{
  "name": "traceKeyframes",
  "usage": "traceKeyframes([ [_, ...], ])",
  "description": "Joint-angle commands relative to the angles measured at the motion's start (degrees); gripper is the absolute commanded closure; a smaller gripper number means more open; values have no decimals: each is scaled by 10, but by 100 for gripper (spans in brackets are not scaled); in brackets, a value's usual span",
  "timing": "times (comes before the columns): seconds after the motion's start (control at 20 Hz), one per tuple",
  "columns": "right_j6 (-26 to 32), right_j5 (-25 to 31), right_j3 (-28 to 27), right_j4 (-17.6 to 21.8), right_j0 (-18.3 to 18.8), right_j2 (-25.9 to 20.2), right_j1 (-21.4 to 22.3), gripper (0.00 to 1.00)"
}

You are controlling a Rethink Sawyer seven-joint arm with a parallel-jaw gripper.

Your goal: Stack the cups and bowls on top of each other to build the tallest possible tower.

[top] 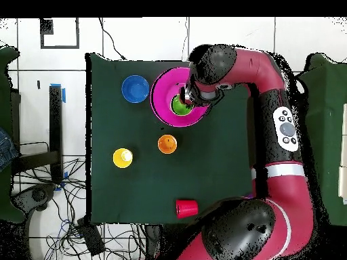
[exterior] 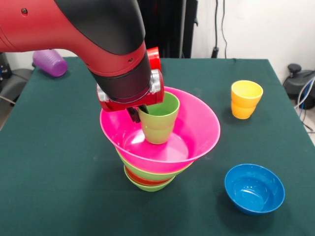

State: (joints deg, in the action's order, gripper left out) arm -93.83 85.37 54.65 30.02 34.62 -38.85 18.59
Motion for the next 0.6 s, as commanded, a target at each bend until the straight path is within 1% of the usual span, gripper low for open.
traceKeyframes([
  [0.05,101,-21,-16,23,-21,7,-23,100],
  [0.3,105,-28,-11,23,-21,6,-20,100],
  [0.4,97,-29,-13,21,-21,5,-22,100],
  [0.45,94,-29,-14,19,-22,5,-23,0],
  [0.6,98,-21,-20,21,-24,5,-25,0],
])
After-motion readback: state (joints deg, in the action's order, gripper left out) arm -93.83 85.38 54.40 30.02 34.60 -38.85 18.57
